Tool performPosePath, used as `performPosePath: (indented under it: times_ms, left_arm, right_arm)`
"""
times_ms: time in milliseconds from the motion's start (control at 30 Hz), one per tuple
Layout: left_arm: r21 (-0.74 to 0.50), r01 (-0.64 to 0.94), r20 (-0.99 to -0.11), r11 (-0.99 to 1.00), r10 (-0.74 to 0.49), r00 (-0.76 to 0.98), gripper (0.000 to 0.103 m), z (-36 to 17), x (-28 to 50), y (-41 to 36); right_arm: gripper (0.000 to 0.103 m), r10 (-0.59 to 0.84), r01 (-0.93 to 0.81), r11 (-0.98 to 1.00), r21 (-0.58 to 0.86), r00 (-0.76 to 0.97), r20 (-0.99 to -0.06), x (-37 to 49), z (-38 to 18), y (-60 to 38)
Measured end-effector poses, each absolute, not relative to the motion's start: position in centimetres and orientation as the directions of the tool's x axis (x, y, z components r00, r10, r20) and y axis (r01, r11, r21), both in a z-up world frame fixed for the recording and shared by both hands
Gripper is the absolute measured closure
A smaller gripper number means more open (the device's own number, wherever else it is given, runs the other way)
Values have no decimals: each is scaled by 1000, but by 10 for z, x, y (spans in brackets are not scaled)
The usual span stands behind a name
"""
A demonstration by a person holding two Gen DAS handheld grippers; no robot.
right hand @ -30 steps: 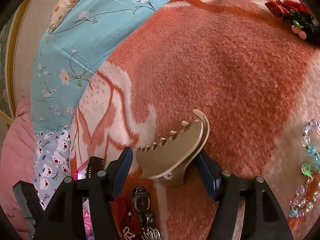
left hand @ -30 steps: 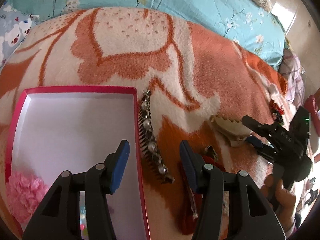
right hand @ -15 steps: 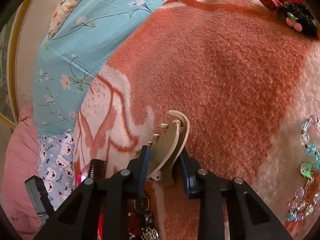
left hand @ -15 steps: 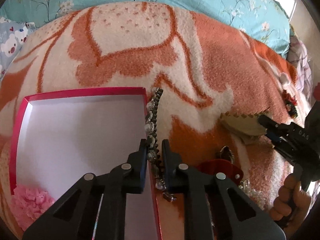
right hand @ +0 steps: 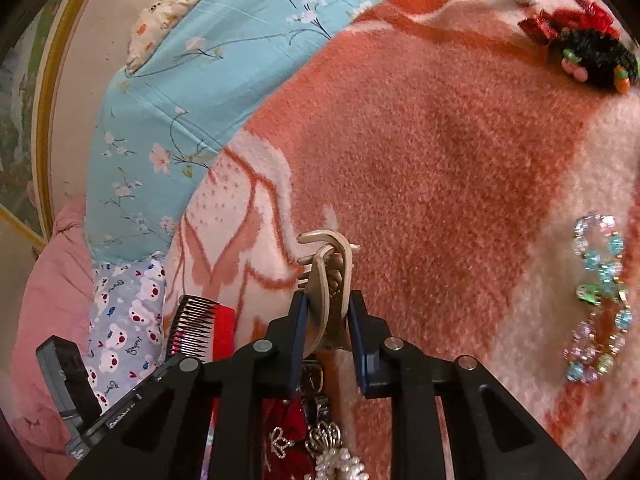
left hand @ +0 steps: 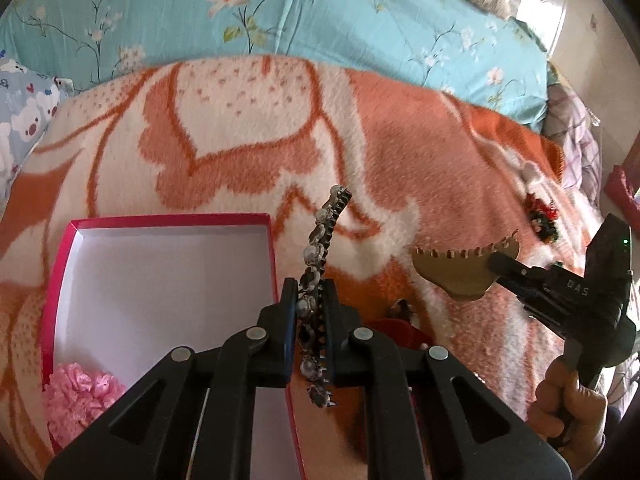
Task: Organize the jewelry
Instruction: 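Carry comb clip and claw clip into the box and release them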
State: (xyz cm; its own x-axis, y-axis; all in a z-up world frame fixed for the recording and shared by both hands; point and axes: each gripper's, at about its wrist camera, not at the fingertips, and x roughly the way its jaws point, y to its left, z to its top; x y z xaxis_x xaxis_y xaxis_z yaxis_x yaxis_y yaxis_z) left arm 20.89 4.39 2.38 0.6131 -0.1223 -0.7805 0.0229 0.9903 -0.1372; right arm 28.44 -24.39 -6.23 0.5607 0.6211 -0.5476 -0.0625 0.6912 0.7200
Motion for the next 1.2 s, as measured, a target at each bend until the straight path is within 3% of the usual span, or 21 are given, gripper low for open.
performPosePath:
  times_ms: [567,1200]
  left_arm:
    - [-194,-64,-743,979,-104,661,94,46,155,101]
    - [-203,-213,-755,956,-14,656,94,28,139,183]
  right_arm:
    - [83,661,-150,678,719,553,-508,249,-24,-220]
    - [83,789,-278,596,754,380,-484,244,-23,-105]
